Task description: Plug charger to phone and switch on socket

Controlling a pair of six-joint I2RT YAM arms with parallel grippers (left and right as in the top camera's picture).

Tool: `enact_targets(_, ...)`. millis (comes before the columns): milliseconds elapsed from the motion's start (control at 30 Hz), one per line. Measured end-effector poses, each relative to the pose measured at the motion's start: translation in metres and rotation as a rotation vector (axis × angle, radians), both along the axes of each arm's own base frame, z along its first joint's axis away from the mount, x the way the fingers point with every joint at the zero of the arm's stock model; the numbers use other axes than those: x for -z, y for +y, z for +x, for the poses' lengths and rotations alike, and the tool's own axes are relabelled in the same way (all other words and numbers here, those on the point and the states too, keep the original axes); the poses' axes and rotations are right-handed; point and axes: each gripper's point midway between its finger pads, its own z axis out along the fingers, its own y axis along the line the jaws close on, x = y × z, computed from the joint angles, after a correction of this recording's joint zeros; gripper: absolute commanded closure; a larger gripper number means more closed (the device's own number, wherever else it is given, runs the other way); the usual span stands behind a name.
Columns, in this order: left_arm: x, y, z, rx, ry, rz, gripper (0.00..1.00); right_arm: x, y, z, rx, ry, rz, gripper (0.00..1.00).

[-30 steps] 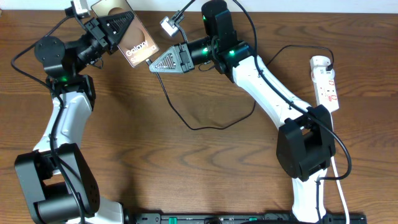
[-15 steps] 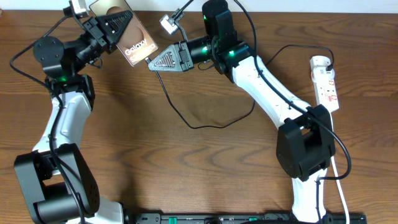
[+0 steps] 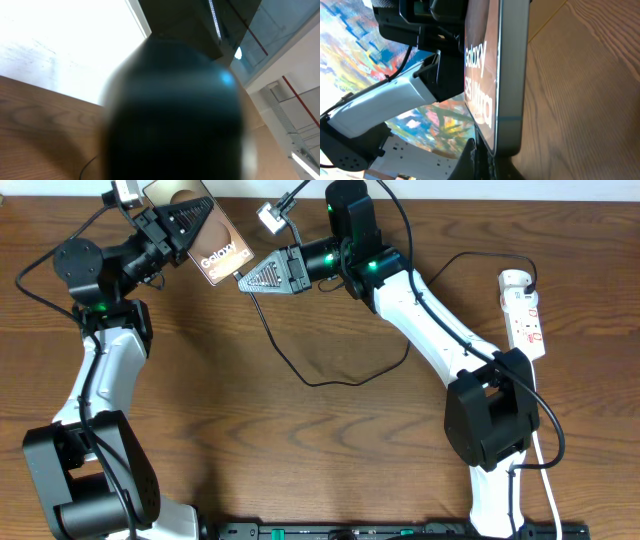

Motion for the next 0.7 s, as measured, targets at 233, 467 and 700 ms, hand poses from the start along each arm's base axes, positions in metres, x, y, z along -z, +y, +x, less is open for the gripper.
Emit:
enact_targets(233,0.005,-0.015,-0.010,0.084,0.007,0.027,0.93,-0.001,0.000,0.013,0.065,-0.021,-0.004,0.51)
enact_targets(467,0.011,-0.032,-0.026,0.203,0.008,0.062,0.92,0.000,-0.001,0.030,0.151,-0.043,-0.017,0.01)
enact_targets(700,0.019,0.003,-0.020,0.131,0.059,0.055,0.93,0.004,-0.002,0.033,0.167,-0.022,-0.037,0.01)
